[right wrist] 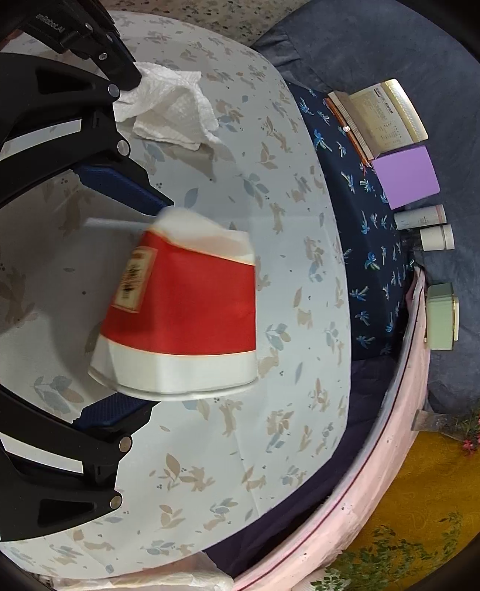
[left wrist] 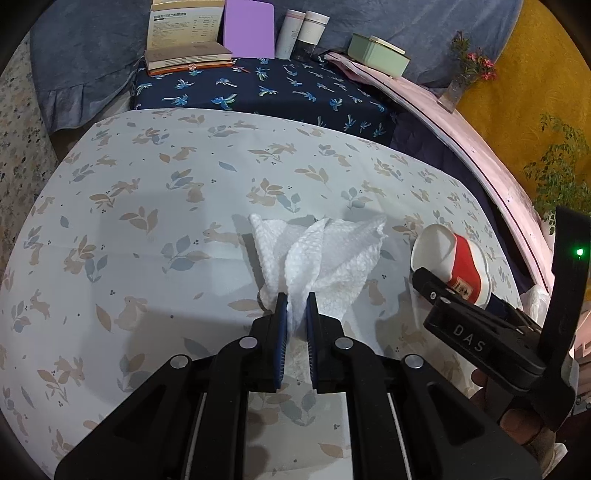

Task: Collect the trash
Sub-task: 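Carry the tissue and cup over the bin with both tools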

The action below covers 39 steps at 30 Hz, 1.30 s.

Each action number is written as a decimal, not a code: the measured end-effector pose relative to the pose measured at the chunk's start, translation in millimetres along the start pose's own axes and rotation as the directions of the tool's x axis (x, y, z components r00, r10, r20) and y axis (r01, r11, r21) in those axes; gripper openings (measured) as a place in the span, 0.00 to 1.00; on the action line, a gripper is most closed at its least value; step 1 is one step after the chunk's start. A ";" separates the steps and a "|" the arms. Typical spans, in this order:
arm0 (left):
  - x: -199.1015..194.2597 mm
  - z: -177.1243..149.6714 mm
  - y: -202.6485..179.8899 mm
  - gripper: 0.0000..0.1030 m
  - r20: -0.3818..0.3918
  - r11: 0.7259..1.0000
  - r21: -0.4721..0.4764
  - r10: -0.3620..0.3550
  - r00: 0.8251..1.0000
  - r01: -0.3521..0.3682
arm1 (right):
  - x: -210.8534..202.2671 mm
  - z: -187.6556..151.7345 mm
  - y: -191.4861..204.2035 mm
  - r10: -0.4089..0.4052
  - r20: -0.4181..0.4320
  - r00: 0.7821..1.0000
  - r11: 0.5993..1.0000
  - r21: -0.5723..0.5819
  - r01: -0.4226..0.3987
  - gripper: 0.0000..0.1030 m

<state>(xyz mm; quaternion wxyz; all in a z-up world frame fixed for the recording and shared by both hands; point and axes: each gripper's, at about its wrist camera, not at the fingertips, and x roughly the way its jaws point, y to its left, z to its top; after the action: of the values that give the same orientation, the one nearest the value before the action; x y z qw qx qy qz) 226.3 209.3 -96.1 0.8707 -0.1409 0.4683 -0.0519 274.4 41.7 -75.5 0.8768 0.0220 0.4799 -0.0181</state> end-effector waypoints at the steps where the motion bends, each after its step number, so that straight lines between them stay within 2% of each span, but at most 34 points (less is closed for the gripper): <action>1: 0.2 -0.6 -1.4 0.09 -0.002 1.000 0.002 -0.001 1.000 0.001 | -0.6 -0.2 -1.1 0.008 0.002 1.000 1.000 0.004 -0.008 0.82; 10: -0.2 -1.6 -9.6 0.09 -0.002 1.000 0.015 -0.002 1.000 0.002 | -7.5 7.3 -3.4 0.045 0.017 0.999 0.998 0.033 -0.046 0.82; 14: -1.7 -1.8 -14.5 0.09 -0.001 1.000 0.028 0.001 1.000 -0.001 | -3.2 9.4 -0.1 0.033 0.014 0.999 0.999 0.028 -0.033 0.82; 16: -2.6 -1.2 -15.8 0.09 -0.001 1.000 0.031 0.002 1.000 -0.002 | -1.5 8.9 -0.6 0.043 0.006 0.999 0.999 0.032 -0.043 0.78; 20: -4.4 0.3 -18.4 0.09 0.003 0.999 0.035 0.003 1.000 -0.003 | -5.9 8.0 -4.7 0.051 0.018 0.999 0.998 0.035 -0.051 0.78; 31: -24.6 9.6 -56.7 0.09 0.039 0.996 0.089 -0.019 0.999 0.016 | -51.5 17.9 -35.2 0.072 0.114 0.991 0.994 0.072 -0.081 0.78; 39: -52.5 16.5 -108.6 0.09 0.089 0.985 0.169 -0.047 0.995 0.032 | -97.1 28.0 -71.2 0.070 0.201 0.977 0.991 0.099 -0.091 0.78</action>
<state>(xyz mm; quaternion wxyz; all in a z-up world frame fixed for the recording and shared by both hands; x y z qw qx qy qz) 215.4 120.5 -13.6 0.8991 -0.0787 0.4184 -0.1017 241.9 -29.9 19.9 0.9176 0.0868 0.3878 -0.0106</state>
